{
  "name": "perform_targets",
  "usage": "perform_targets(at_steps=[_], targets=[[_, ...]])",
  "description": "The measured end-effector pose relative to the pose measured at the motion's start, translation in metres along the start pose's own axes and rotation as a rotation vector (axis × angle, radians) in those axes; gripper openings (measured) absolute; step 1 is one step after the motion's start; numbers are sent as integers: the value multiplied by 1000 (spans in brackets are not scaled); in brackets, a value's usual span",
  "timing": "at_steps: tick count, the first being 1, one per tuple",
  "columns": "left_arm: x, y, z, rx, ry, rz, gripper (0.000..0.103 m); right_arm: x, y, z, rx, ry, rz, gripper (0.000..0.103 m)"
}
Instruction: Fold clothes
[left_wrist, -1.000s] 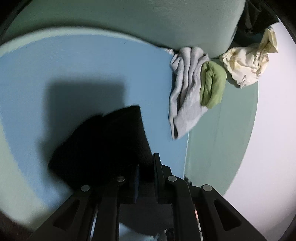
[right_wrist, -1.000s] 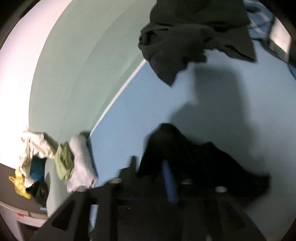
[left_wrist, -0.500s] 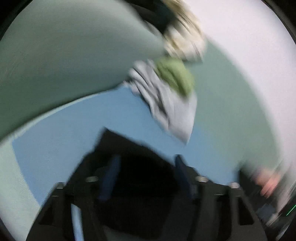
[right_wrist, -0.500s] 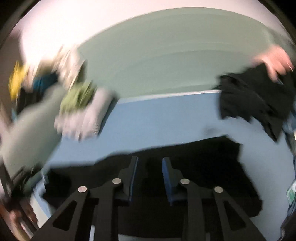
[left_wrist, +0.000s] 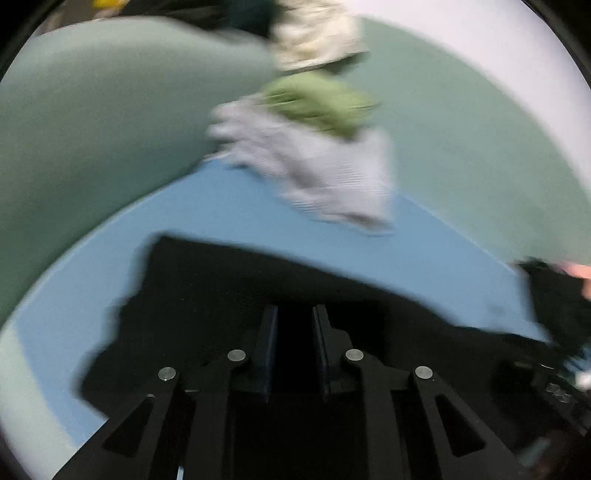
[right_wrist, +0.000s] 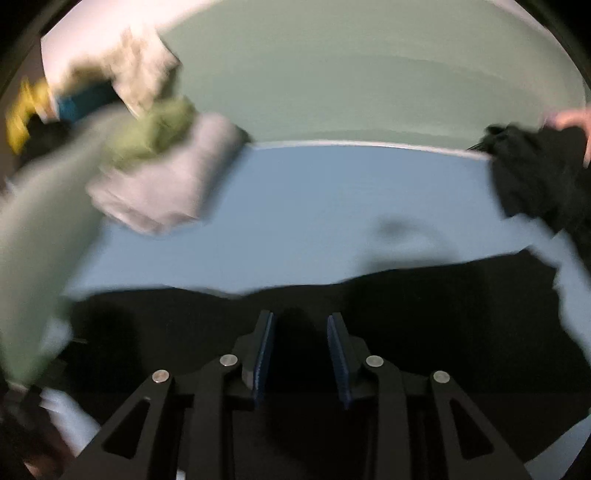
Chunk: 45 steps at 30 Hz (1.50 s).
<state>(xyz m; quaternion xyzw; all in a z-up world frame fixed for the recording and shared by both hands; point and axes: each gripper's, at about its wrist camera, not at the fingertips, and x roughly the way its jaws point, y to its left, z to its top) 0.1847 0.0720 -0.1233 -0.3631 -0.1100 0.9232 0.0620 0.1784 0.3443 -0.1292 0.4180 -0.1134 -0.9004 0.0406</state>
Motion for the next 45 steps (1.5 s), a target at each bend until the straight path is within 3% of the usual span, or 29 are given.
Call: perform_targets(at_steps=[2,5,6,9,11,13,14,16,17,18,19,20,22,23,25,28,30,32,33,35,36,37,39,42,45], targets=[[12,-14,-4,46,41,-13,21,6,9,0,-24,18,85,34],[31,-5,-10,56,130,-11,18,32,1,2,-36,83,91,35],[30,6,-10,38,141,-38,12,41,-8,4,-26,104,87,25],[22,56,-7,-88,185,-114,3,32,-53,12,145,122,220,23],[19,90,-11,-224,236,-237,3,3,-90,18,274,84,283,28],[12,117,-14,-310,272,-329,3,-32,-124,17,310,30,226,38],[5,126,-17,-313,275,-347,3,-46,-138,15,310,10,177,42],[-12,132,-30,-251,292,-361,3,-53,-159,7,264,35,25,41],[-20,130,-35,-182,305,-345,3,-54,-170,2,236,57,-60,37],[-28,126,-40,-106,318,-324,3,-54,-182,-3,225,72,-124,42],[-32,122,-42,-59,325,-303,3,-51,-196,-7,241,77,-155,49],[-36,118,-43,-18,330,-281,3,-48,-209,-11,264,79,-176,65],[-42,107,-36,16,348,-207,3,-58,-218,-12,328,56,-153,58],[-46,100,-31,27,356,-160,3,-65,-220,-13,358,40,-136,44],[-56,80,-17,68,310,-147,3,-87,-206,-16,345,-33,-96,46],[-55,36,-4,182,291,-233,3,-110,-158,-28,188,-88,-57,47],[-38,16,-8,289,317,-175,3,-100,-124,-43,29,-41,-124,45],[-10,20,-22,331,380,-50,3,-98,-128,-59,0,-24,-176,50],[-7,31,-27,303,375,-75,3,-99,-134,-66,8,-21,-187,58],[-18,66,-32,142,303,-209,3,-107,-148,-71,103,-14,-140,58],[-24,86,-35,14,288,-263,3,-118,-156,-73,151,-17,-124,54],[-32,94,-35,-40,269,-275,3,-131,-161,-76,174,-30,-114,50],[-46,106,-32,-116,230,-281,4,-149,-166,-76,188,-67,-108,53],[-57,104,-17,-99,147,-251,5,-155,-167,-64,191,-106,-110,58],[-40,112,-7,-116,148,-136,5,-125,-161,-60,206,-63,-164,67]])
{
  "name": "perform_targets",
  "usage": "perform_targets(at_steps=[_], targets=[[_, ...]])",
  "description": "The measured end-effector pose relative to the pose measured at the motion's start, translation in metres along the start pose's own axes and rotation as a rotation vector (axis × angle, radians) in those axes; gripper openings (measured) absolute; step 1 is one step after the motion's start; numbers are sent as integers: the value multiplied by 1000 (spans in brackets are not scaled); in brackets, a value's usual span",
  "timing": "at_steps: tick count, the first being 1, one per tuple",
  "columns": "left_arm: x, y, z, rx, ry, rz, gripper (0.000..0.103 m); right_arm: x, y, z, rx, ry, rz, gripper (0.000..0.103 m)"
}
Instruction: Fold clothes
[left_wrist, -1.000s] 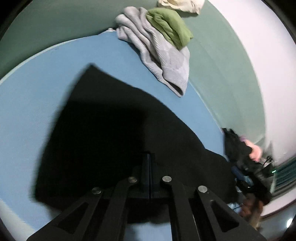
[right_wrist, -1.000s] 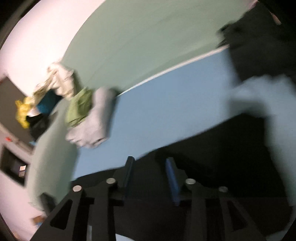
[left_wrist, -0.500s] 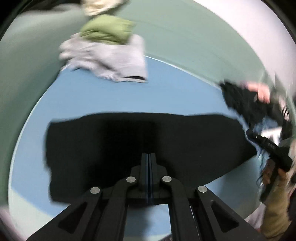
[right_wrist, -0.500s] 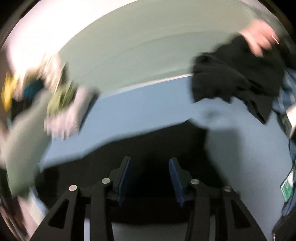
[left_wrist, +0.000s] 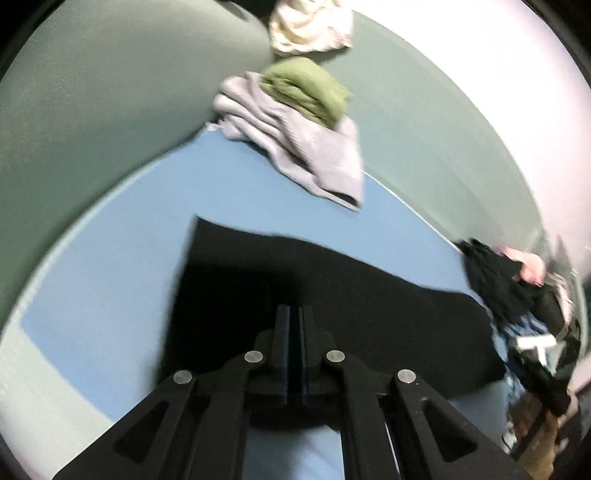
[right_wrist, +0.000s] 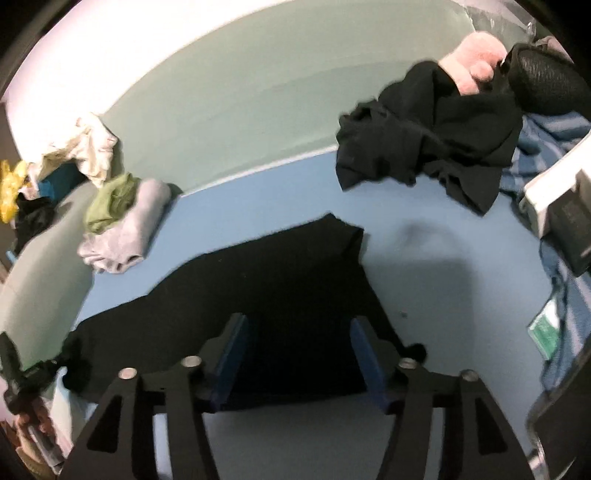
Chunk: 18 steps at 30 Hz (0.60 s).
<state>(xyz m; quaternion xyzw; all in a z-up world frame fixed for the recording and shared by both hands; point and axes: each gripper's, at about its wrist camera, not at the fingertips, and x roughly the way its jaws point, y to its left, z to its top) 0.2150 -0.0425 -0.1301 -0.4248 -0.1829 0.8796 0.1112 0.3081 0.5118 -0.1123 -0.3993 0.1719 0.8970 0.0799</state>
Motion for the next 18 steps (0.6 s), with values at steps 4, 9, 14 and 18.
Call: perform_targets(at_steps=[4,9,14,18], targets=[[-4,35,-16,-148,-20,-52,4,29,0,-6,65,34,-86,73],[-29,30,-39,-226,-20,26,6,-9,-10,-23,143,41,-57,75],[-29,9,-40,-111,29,84,26,-41,-29,-55,270,117,24,75],[-19,-8,-51,120,58,180,27,-63,-29,-71,326,126,110,75]])
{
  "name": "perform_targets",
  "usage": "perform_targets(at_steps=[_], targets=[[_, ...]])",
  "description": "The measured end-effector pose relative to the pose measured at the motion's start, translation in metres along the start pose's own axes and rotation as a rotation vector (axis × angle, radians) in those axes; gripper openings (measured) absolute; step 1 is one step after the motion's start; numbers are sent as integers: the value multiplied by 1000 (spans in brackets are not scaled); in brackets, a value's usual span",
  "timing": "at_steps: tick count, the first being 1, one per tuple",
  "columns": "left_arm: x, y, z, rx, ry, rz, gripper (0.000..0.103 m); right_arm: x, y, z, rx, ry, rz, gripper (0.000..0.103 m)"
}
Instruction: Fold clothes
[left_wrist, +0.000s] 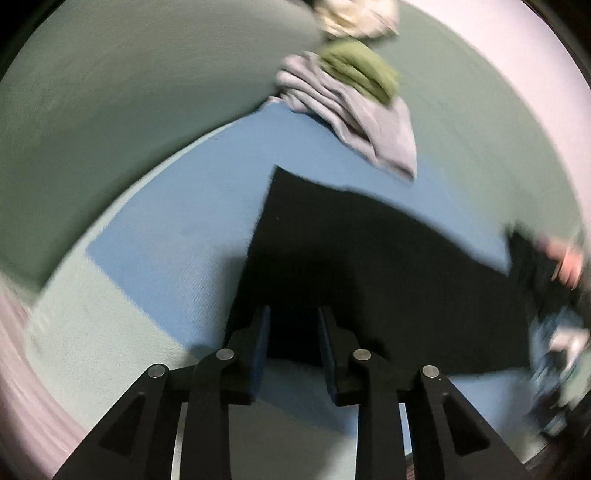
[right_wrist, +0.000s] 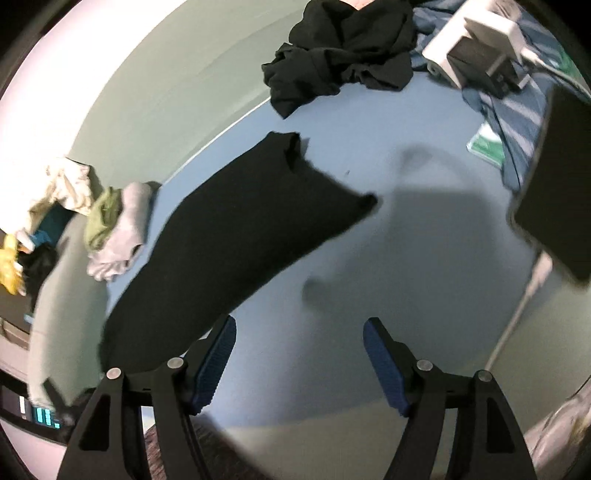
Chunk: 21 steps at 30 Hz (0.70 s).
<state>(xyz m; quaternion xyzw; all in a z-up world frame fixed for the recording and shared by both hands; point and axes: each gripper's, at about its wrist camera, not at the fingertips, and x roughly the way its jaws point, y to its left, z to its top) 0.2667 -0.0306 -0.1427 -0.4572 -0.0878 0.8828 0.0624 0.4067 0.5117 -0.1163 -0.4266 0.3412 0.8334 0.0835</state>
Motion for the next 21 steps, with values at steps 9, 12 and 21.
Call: perform_targets(at_steps=[9,12,21], targets=[[-12,-30,-21,-66,119,134,29,-16,39,-29,-105,6,-9,75],[-25,-54,-37,-165,131,22,41,-26,71,-37,-221,-30,-5,77],[-82,-110,-70,-138,-71,56,60,-76,129,-83,-489,-224,89,98]])
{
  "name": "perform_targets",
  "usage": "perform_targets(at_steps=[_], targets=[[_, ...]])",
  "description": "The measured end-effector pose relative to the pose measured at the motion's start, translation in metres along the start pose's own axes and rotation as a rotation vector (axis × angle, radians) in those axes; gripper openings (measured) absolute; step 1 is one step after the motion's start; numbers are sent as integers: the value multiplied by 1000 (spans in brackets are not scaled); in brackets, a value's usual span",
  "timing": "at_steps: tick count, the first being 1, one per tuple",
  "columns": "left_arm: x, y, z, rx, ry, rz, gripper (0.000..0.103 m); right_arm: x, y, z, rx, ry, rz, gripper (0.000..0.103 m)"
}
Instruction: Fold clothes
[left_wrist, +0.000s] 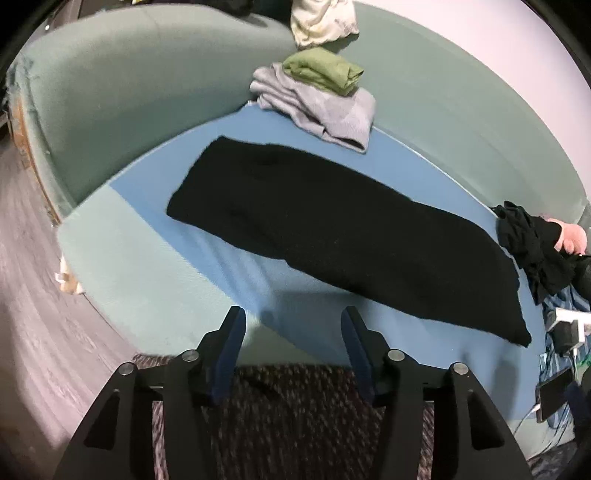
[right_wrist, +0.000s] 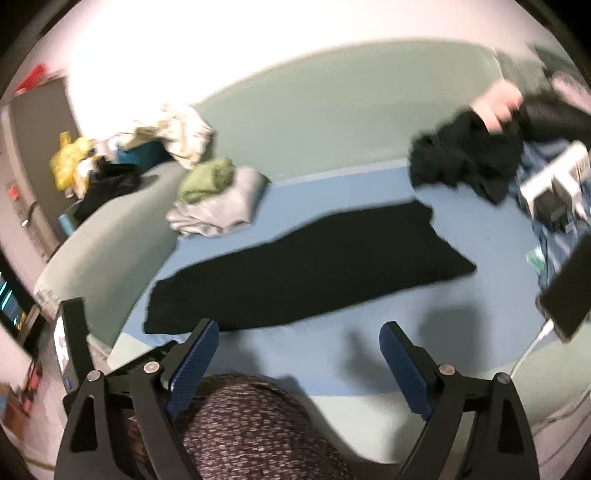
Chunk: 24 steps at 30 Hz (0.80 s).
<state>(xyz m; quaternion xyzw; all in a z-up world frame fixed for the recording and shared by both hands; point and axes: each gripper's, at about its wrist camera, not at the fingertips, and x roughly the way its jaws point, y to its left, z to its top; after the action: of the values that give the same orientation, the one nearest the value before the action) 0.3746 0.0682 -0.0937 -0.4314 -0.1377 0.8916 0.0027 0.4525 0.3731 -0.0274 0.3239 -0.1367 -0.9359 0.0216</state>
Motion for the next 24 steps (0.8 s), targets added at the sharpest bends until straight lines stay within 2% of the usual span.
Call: perform_targets(at_steps=[1,2,3,4,6,9,11,14,16,19,24], targets=[[-8,0,0,0,-6,0,62,-6,6,0,-24,-18,7,100],[-17,-1,2,-3,-19,1,68,-11,12,1,-43,-37,9,103],[-26,-1,5,-9,-32,7,75,-17,17,3,-51,-54,4,103],[-34,-1,7,-14,-39,11,78,-23,21,5,-48,-64,-2,103],[-51,-1,13,-19,-42,19,78,-35,29,11,-44,-74,-16,103],[-75,-5,23,-13,-57,48,79,-49,37,20,-52,5,-120,103],[-89,-9,26,11,-56,74,80,-60,39,24,-73,18,-166,103],[-102,-19,27,78,-14,132,80,-79,42,32,-98,20,-211,103],[-107,-26,24,111,8,128,80,-94,45,38,-109,6,-223,103],[-110,-33,22,147,38,77,80,-116,49,48,-126,-13,-230,103],[-121,-40,24,170,57,21,80,-146,63,71,-185,-24,-147,103]])
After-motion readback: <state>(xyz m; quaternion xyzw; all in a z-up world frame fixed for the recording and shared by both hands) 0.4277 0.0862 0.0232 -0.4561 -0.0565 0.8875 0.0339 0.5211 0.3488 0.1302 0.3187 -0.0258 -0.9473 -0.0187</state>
